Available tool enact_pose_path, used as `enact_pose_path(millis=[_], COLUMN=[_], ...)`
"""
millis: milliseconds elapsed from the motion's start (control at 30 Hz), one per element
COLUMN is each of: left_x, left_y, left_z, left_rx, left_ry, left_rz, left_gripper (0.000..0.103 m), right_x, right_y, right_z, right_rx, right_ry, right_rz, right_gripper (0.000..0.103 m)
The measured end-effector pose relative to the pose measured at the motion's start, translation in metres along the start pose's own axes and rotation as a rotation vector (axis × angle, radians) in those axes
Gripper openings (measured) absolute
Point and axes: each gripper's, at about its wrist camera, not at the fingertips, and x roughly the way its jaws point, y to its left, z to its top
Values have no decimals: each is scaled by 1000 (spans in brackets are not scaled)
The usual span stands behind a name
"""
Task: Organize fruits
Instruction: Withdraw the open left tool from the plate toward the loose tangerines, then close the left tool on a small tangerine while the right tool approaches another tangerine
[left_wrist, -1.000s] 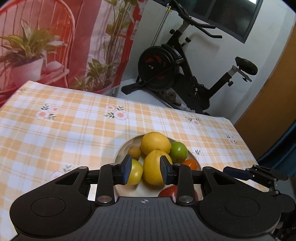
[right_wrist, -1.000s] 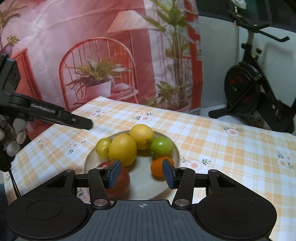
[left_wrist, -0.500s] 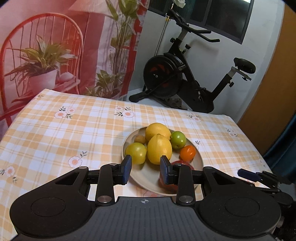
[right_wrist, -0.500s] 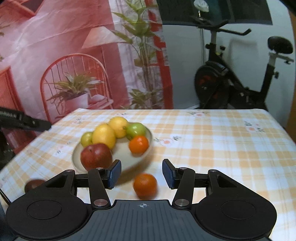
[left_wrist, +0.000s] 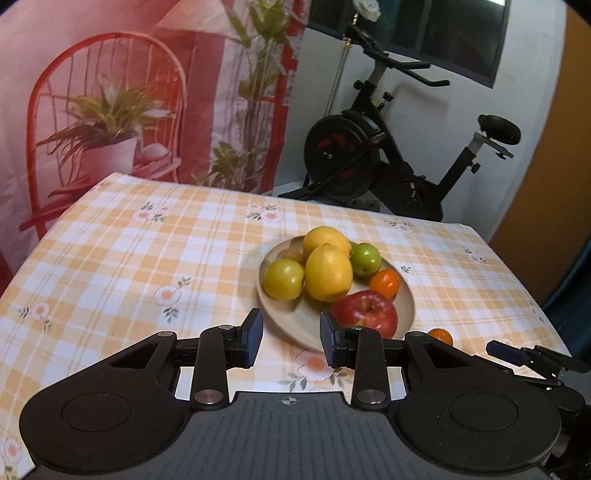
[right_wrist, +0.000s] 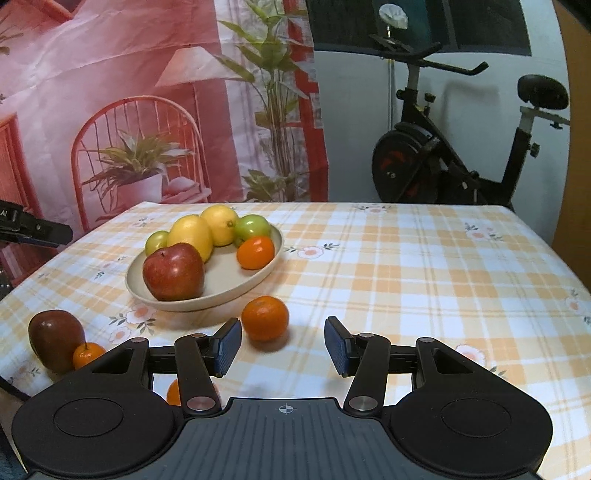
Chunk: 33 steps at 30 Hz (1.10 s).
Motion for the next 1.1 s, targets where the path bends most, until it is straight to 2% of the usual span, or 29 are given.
enact_pose_path(millis=[200,367,1100], left_x=[0,2,-4], left_y=[-3,-15,-24], left_z=[-12,-18,-36], left_rx=[-11,39,28], left_ry=[42,53,102], left_rz=[-16,-42,-26], left_gripper=[36,36,35], right_x=[1,0,-11], right_y=[-2,-8,-3], right_z=[-6,-9,-16], right_rx=[17,44,15], right_ry=[0,-19,-73], right_rz=[11,5,56], right_gripper=[50,50,50])
